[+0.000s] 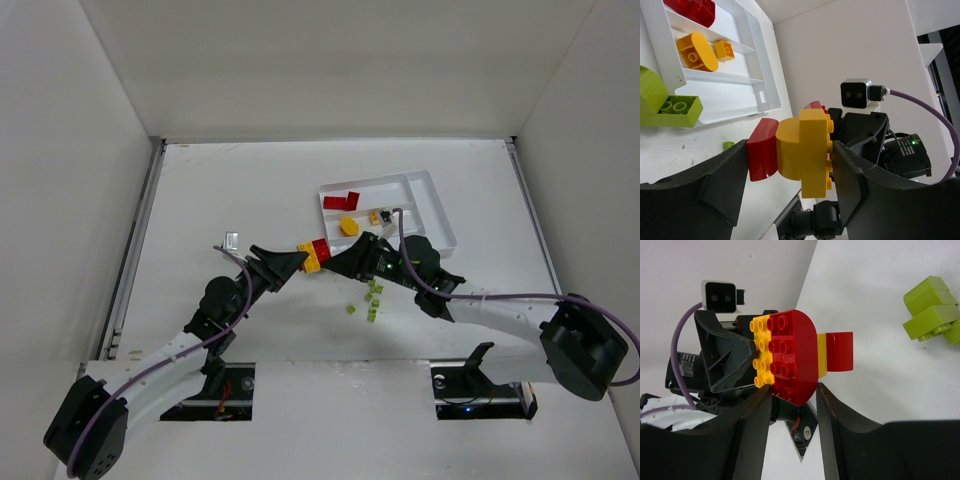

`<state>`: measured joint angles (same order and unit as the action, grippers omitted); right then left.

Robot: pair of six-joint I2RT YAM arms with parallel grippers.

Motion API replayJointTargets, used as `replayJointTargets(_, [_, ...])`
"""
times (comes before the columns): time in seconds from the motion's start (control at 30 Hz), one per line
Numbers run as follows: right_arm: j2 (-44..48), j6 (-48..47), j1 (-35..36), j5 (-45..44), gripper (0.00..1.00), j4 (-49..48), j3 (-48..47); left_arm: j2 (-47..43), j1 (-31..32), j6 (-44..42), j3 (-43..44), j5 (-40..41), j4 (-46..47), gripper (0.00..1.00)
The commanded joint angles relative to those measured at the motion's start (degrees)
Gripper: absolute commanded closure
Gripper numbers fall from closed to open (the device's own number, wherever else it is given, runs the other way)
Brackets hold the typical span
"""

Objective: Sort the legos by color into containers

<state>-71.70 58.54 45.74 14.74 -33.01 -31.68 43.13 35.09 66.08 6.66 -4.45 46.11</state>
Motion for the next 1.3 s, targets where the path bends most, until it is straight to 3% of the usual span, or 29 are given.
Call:
replayJointTargets(0.0, [0.1,0.5,-0.5,0.6,0.56,-5.7,0.2,-0.2,0.5,-0.7,-0.4,-0.6,5.6,0.69])
replayJointTargets(0.37, [2.3,0.8,-1.0,0.6,0.69,-6.1,0.8,-0.2,0.4,-6.0,-1.1,1.1,2.0,0.7])
replayJointTargets(0.7, [5.3,0.7,-2.0,0.7,0.69,-4.7,0.7,0.8,1.6,-8.7,-0.7,4.4,0.6,0.71])
replayJointTargets(0.87, [4.0,-1.1,-2.5,-0.2,0.49,-3.1,0.4,0.2,2.9,-8.2,0.5,3.8,0.2,0.71])
replayJointTargets(1.13, [8.9,-18.7,0.0,-11.4,0.45,15.2,-4.5,0.4,3.8,-2.6,5.4,-0.5,-5.4,0.72])
replayJointTargets(1.27, [13.2,-25.9,2.6,-14.9,0.28,21.1,-4.6,0.3,2.5,0.9,9.5,-5.8,-14.0,0.72])
